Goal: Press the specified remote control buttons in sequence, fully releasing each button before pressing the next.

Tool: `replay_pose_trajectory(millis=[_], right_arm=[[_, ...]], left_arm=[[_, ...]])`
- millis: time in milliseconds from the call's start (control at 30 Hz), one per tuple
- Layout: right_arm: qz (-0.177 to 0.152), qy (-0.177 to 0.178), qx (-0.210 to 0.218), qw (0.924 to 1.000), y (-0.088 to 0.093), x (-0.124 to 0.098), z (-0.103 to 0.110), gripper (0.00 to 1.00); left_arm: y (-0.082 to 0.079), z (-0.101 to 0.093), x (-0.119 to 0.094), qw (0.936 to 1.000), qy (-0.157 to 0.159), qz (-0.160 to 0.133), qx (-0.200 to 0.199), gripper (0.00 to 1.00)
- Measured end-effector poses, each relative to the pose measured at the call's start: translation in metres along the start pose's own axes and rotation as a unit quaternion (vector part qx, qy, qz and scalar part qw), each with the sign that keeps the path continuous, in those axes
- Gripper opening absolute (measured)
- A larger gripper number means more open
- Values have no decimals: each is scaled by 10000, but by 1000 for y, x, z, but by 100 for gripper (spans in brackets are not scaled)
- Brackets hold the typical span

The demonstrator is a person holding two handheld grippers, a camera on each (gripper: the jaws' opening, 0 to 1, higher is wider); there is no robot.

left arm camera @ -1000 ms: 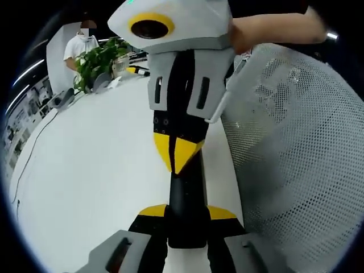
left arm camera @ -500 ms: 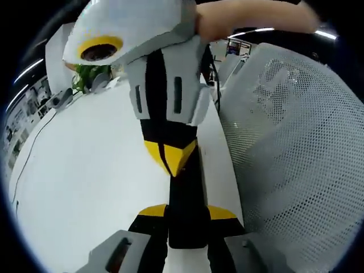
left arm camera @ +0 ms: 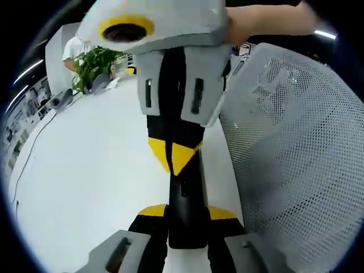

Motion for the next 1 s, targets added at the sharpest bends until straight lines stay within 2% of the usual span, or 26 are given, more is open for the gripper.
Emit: replay_pose_trajectory(millis=[33,100,133,233,400,733,1000], right_arm=[[-200,-92,112,9997,-2,-1,4,0],[-327,-306,196,9988,-5,0,10,0],[-337,-305,165,9988,-5,0,11,0],[-159,-93,-141,9997,-5,6,12,0],[-147,31,-393,9991,-5,6,15,0],[-426,20,-176,9989,-1,6,13,0],[-383,96,-202,9990,-2,5,16,0]], left_arm=[[0,0,0,10000,3,4,0,25],[0,0,0,10000,10,-4,-17,25],[0,0,0,10000,12,-8,-18,25],[0,0,0,10000,5,-16,-31,25],[0,0,0,10000,-1,-7,-22,25],[0,1,-1,10000,18,-40,-88,24],[0,1,-1,9999,22,-38,-93,24]])
Point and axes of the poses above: the point that each gripper's makers call its tool centre point, and the gripper's own axes: x roughly forward along the fingers, z roughly to its left, y roughly out of its underside, the point moved 8 cm from there along -x, roughly backward along the fingers, and after that the axes turned 8 degrees about x, right-handed, at the moved point
